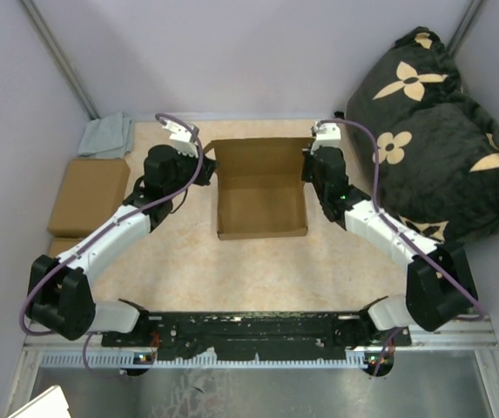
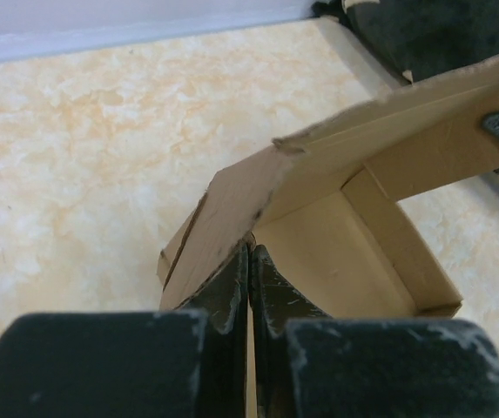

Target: Fold the paper box

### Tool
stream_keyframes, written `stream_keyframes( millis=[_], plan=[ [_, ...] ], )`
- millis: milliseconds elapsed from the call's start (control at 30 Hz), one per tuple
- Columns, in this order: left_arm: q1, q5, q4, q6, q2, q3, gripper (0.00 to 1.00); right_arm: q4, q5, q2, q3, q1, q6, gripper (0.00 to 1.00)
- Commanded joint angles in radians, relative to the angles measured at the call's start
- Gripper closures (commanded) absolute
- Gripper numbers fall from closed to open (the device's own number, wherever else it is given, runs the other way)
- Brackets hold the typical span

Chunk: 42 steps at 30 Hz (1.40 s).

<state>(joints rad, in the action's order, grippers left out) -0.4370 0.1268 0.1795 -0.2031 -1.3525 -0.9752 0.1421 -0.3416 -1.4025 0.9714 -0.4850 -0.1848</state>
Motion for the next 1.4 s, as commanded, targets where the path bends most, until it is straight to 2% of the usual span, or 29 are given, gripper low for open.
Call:
stream_keyframes(
  millis=[0, 233, 367, 567, 667, 833, 967, 1067, 1167, 1367],
  plan=[
    [-0.052, 0.019, 0.035, -0.018, 0.049, 0.054, 0.97, 0.089, 0.051, 0.082, -0.051, -0.058, -0.048, 1.00],
    [-0.088, -0.036, 0.002, -0.028, 0.144, 0.164, 0.92, 0.021, 0.049, 0.161, -0.129, -0.090, -0.086, 0.97],
    [-0.092, -0.081, -0.054, -0.062, 0.231, 0.229, 0.73, -0.054, 0.089, 0.228, -0.199, -0.096, -0.127, 0.78],
    [-0.097, -0.134, -0.192, -0.141, 0.353, 0.310, 0.59, -0.140, 0.185, 0.408, -0.363, -0.098, -0.195, 0.63],
    [-0.097, -0.152, -0.298, -0.197, 0.413, 0.332, 0.56, -0.224, 0.236, 0.508, -0.432, -0.098, -0.223, 0.53],
    [-0.097, -0.199, -0.505, -0.340, 0.535, 0.351, 0.55, -0.382, 0.289, 0.699, -0.505, -0.098, -0.276, 0.50],
    [-0.098, -0.203, -0.590, -0.398, 0.657, 0.380, 0.54, -0.500, 0.316, 0.827, -0.520, -0.098, -0.328, 0.50],
    [-0.098, -0.209, -0.600, -0.426, 0.764, 0.399, 0.55, -0.535, 0.361, 0.879, -0.496, -0.098, -0.371, 0.50],
    [-0.098, -0.241, -0.558, -0.439, 0.827, 0.427, 0.54, -0.565, 0.345, 0.895, -0.460, -0.098, -0.368, 0.50],
    [-0.098, -0.274, -0.486, -0.389, 0.765, 0.409, 0.54, -0.522, 0.273, 0.849, -0.412, -0.098, -0.318, 0.48]
  ],
)
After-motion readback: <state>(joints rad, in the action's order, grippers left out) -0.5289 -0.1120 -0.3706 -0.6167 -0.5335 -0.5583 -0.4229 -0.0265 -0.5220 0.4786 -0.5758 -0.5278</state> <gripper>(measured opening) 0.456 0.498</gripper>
